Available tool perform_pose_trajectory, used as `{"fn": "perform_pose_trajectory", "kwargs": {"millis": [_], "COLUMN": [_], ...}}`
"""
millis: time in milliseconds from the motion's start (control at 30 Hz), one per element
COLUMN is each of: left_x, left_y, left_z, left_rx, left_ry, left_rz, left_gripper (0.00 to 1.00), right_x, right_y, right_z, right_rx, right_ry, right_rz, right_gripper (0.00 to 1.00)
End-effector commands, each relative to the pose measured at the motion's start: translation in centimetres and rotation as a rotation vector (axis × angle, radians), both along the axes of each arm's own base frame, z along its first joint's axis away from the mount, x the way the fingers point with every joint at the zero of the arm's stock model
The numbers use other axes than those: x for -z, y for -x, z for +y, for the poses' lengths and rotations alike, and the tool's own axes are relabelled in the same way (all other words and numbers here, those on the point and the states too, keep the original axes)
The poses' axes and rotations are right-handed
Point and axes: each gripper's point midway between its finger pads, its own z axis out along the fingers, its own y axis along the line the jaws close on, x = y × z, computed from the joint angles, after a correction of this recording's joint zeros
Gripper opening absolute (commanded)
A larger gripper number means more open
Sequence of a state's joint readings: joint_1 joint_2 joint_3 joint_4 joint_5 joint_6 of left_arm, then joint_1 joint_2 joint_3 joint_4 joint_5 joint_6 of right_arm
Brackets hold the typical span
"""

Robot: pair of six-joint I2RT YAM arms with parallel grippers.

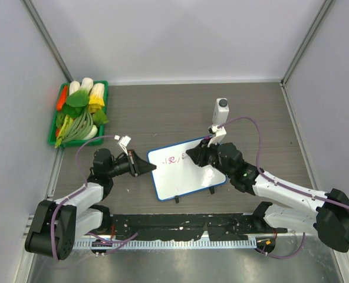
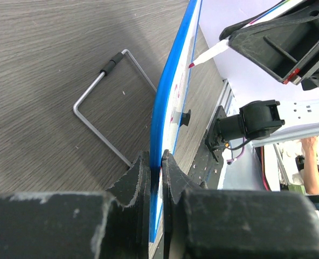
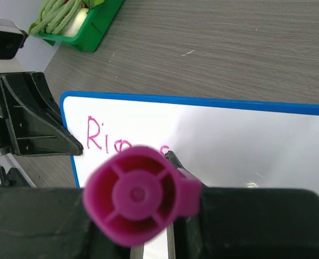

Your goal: Write a sentence on the whiteboard

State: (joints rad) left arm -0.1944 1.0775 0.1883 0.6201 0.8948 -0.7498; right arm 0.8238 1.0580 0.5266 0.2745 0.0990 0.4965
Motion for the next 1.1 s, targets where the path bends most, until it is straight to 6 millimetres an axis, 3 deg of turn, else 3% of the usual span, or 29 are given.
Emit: {"fn": "perform_pose_trajectory", "kwargs": {"millis": [0, 133, 467, 733, 1067], "left_x": [0.1, 0.2, 0.1, 0.2, 0.2], "left_y": [-0.6, -0.5, -0.5, -0.5, -0.4], "left_z": [0.3, 0.3, 0.4, 0.4, 0.3], "left_rx": [-0.022, -0.017, -0.024, -0.027, -0.022], "left_ry": [-0.026, -0.026, -0.029, -0.032, -0.032], "left_rz": [-0.054, -0.052, -0.055, -0.057, -0.056], "left_gripper": [0.0, 0.0, 0.0, 0.0, 0.0], "right_x": [-4.9, -6.2, -6.4, -4.4, -1.8], "right_y": [-0.4, -1.2, -2.7, -3.5, -2.8], "right_z": [0.2, -0.6, -0.7, -1.2, -1.6], "right_rx": [-0.008, -0.006, 0.04, 0.081, 0.075], "right_ry": [-0.104, -0.146, -0.096, -0.044, -0.007], "right_rz": [-0.094, -0.11, -0.121, -0.091, -0.046], "right_gripper": [0.01, 0.01, 0.01, 0.01, 0.01]}}
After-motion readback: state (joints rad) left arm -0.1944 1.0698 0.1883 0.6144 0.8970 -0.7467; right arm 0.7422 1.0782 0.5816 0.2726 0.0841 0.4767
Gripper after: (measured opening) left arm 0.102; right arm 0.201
